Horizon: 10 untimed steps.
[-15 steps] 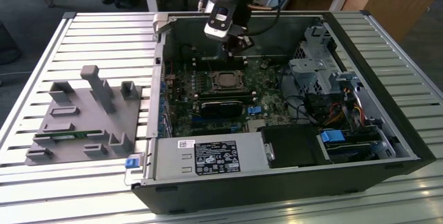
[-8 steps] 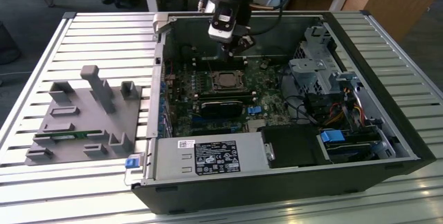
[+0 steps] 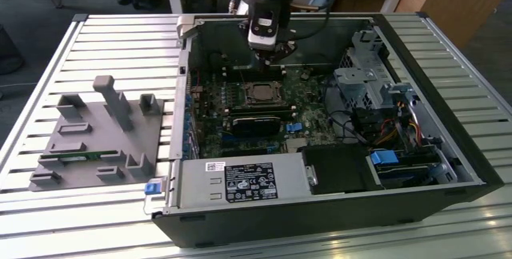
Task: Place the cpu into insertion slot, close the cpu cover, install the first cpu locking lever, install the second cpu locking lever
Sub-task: 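Install the first cpu locking lever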
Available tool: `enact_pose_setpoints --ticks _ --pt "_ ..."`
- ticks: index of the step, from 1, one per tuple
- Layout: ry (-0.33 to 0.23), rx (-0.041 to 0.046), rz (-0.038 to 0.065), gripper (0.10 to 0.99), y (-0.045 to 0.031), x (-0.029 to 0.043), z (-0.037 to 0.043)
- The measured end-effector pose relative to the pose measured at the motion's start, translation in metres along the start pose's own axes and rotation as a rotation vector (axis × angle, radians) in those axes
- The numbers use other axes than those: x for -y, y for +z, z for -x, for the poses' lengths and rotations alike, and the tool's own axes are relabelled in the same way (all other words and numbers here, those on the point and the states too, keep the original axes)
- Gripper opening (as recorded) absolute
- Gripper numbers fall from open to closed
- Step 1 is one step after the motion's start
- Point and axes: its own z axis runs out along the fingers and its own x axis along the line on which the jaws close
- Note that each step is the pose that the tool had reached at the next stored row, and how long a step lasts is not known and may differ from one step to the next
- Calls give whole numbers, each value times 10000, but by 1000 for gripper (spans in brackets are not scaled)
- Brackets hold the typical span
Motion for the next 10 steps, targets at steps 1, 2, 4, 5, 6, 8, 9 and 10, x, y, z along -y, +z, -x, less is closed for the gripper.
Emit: enact_pose_setpoints --ticks 1,2,4,5,6,8,9,10 --pt "-163 0 2 118 0 0 0" --pt "-326 2 7 118 1 -1 0" --pt "-658 6 12 118 0 -1 0" --pt "-836 7 14 118 0 0 0" --pt "-1008 10 17 118 0 0 0" --pt "-1342 19 30 118 0 0 0" --pt "-1492 30 42 118 0 0 0" --pt "-1613 48 62 118 -1 1 0"
